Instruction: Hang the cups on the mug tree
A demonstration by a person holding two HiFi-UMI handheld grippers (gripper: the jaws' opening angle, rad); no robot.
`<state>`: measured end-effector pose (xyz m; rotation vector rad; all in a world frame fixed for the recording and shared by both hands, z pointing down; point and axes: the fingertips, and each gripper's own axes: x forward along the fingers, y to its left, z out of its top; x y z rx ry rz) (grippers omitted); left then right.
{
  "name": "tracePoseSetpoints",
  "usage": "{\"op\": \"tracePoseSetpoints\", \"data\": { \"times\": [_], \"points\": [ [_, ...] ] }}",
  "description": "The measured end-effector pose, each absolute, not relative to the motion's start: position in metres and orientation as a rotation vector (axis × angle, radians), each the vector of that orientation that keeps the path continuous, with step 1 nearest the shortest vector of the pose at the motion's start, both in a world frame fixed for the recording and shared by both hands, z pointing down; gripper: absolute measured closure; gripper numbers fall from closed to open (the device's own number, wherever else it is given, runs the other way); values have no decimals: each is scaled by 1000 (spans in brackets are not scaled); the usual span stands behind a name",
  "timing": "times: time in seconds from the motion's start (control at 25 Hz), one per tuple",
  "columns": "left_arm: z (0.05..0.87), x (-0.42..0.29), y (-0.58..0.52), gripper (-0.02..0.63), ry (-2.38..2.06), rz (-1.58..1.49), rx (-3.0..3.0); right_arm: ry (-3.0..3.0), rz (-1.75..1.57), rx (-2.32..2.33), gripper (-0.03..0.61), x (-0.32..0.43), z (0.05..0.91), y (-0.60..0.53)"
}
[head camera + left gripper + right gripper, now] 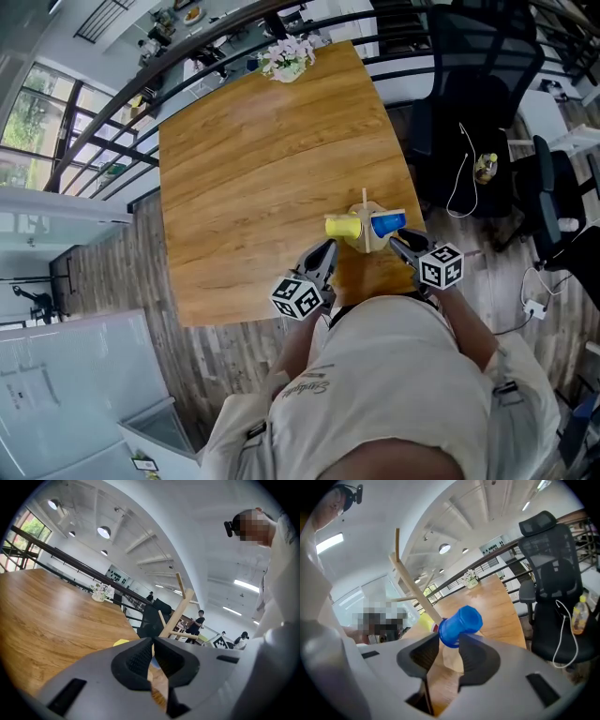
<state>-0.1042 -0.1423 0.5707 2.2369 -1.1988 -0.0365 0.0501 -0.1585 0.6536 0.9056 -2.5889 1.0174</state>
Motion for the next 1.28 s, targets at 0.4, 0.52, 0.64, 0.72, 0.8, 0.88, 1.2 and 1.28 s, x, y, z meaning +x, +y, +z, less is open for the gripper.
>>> {"op": "tracePoseSetpoints", "data": {
  "times": [0.4,0.52,0.64,0.72,0.8,0.88,1.2,1.28],
  "points": [
    [547,-98,-142,588,-1157,-42,2330,-2738,629,935,583,46,575,-151],
    [535,-101,-141,588,-1165,-58,2331,-2803,517,971,583,48,540,-151],
    [520,-105,-143,588,-1181,-88,2346,-2810,376,1010,583,52,512,-153],
    [510,-109,-143,588,-1205,-104,2351,-2813,298,1016,583,52,494,-153],
    [500,-115,-147,588,-1234,-108,2360,-2836,224,1022,583,51,471,-153],
    [489,-117,-155,588,-1257,-94,2378,-2875,132,1045,583,51,442,-155],
    [426,-124,-165,588,-1368,-177,2460,-2971,-75,1075,583,44,370,-153],
    [414,-121,-167,586,-1374,-196,2480,-2965,-72,1070,583,42,369,-157]
  ]
}}
